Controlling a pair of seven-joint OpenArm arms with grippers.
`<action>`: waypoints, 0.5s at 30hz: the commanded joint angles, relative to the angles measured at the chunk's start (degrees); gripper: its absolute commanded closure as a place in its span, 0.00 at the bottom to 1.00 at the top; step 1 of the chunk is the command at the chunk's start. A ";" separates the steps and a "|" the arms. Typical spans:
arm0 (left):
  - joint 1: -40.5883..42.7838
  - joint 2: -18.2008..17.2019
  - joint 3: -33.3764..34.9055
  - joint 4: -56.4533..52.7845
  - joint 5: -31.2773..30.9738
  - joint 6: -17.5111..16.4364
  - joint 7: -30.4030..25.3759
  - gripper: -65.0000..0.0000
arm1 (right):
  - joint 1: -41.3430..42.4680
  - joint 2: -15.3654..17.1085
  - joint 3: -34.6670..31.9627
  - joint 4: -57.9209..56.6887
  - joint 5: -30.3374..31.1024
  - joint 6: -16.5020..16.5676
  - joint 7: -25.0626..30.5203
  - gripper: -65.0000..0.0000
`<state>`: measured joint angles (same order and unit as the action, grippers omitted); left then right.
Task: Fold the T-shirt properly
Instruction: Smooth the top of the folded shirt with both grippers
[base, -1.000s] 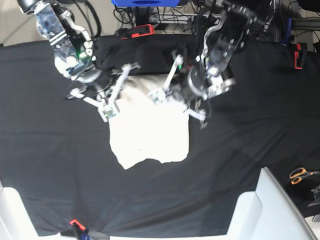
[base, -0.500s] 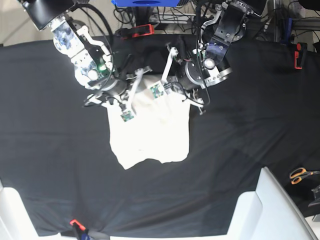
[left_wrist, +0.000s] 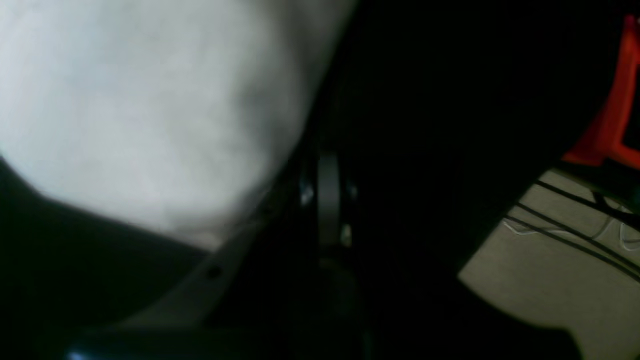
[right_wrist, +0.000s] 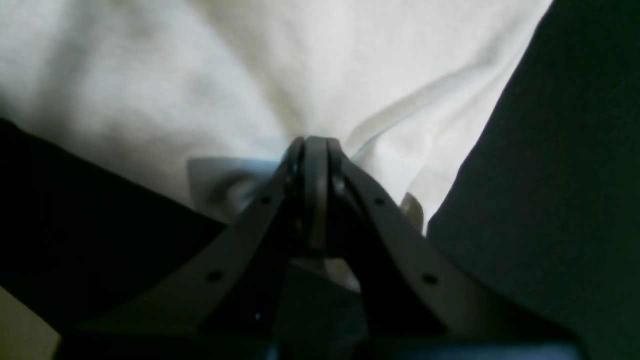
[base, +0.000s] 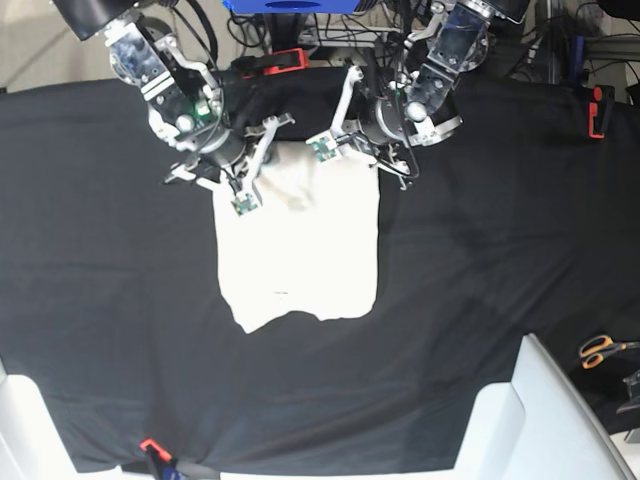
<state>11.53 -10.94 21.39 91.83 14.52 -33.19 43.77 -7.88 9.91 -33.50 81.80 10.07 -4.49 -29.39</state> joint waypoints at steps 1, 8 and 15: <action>-0.50 -0.09 -0.33 3.24 -0.24 0.18 -0.65 1.00 | -0.25 0.15 -0.13 1.50 0.53 0.23 -2.22 0.99; -1.29 -0.01 -2.97 14.41 -0.33 0.18 2.78 1.00 | -0.69 0.33 0.05 12.22 0.26 0.14 -8.20 0.99; -4.63 1.93 -2.97 5.35 -0.33 0.18 2.43 1.00 | 0.89 0.33 0.13 12.57 0.26 0.14 -8.72 0.99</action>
<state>7.46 -8.84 18.48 96.27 14.35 -33.04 46.92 -7.66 10.26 -33.50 93.41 10.33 -4.43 -39.22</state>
